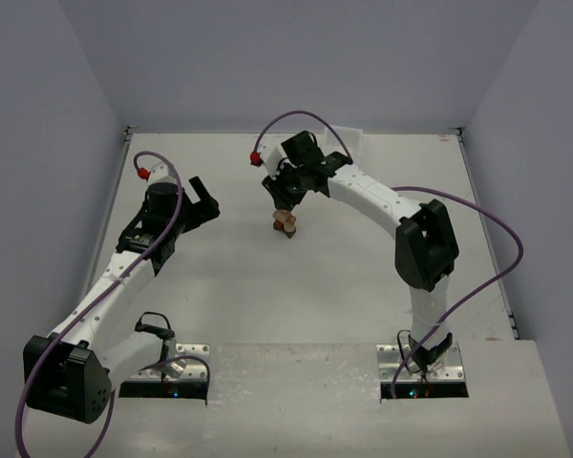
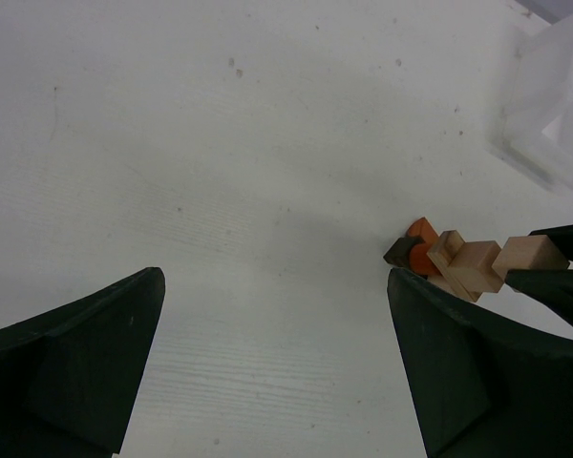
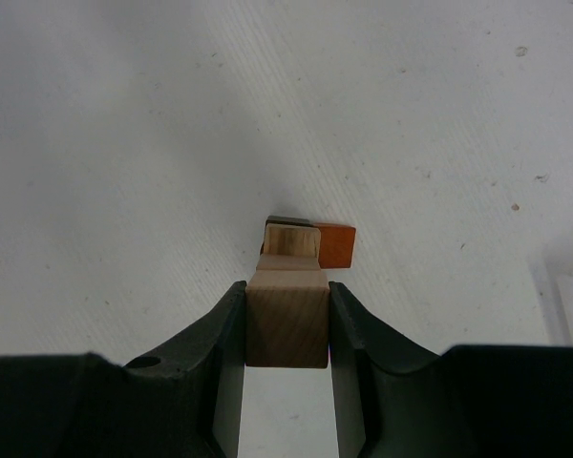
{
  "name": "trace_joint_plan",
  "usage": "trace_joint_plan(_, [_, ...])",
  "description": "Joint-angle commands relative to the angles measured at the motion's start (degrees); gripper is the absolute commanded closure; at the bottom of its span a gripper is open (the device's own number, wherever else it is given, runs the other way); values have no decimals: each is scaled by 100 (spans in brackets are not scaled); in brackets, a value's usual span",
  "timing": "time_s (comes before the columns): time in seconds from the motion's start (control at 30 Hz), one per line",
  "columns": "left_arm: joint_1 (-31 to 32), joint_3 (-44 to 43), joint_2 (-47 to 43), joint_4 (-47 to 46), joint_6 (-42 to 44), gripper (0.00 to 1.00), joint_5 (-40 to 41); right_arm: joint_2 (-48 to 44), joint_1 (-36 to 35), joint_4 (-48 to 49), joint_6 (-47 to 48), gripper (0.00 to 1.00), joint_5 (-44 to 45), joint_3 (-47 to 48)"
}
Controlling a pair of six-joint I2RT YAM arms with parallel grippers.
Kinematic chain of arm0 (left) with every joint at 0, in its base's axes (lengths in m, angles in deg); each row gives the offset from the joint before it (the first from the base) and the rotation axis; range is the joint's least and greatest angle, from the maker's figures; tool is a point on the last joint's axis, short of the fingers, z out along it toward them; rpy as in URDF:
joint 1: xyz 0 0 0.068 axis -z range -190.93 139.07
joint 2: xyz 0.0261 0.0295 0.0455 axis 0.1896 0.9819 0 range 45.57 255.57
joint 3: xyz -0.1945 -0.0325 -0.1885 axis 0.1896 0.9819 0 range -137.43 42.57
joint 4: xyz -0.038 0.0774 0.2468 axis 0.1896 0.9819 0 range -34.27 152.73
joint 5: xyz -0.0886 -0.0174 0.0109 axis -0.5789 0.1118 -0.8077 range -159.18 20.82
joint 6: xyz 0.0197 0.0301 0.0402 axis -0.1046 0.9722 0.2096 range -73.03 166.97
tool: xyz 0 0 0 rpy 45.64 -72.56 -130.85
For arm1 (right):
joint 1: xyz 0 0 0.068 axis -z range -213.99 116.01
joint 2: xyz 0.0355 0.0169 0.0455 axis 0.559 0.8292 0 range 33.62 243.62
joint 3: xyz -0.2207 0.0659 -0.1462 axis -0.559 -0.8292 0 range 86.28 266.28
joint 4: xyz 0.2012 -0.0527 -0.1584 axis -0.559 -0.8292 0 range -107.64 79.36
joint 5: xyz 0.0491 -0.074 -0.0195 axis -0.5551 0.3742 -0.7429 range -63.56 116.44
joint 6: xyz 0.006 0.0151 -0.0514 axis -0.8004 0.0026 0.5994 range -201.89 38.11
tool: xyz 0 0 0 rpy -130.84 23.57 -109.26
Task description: Build the wood block tower
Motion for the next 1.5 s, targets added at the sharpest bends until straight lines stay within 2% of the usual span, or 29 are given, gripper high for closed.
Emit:
trace_joint_plan(0.0, [13, 3, -58, -160, 4, 0, 69, -62, -29, 187, -21, 87, 17, -13])
trace_joint_plan(0.67, [13, 38, -62, -176, 4, 0, 53, -2, -29, 387, -114, 85, 51, -210])
trace_joint_plan(1.07, [13, 55, -84, -180, 11, 0, 35, -57, -29, 416, -271, 79, 243, -260])
trace_joint_plan(1.17, [13, 51, -84, -171, 12, 0, 27, -95, -29, 395, -329, 72, 285, -281])
trace_joint_plan(1.23, [13, 54, -84, -178, 5, 0, 27, -107, -22, 383, -367, 64, 294, -293])
trace_joint_plan(1.33, [20, 62, -77, -180, 5, 0, 27, -157, -29, 373, -438, 59, 304, -308])
trace_joint_plan(1.47, [13, 59, -84, -188, 9, 0, 27, -238, -34, 373, -538, 45, 281, -358])
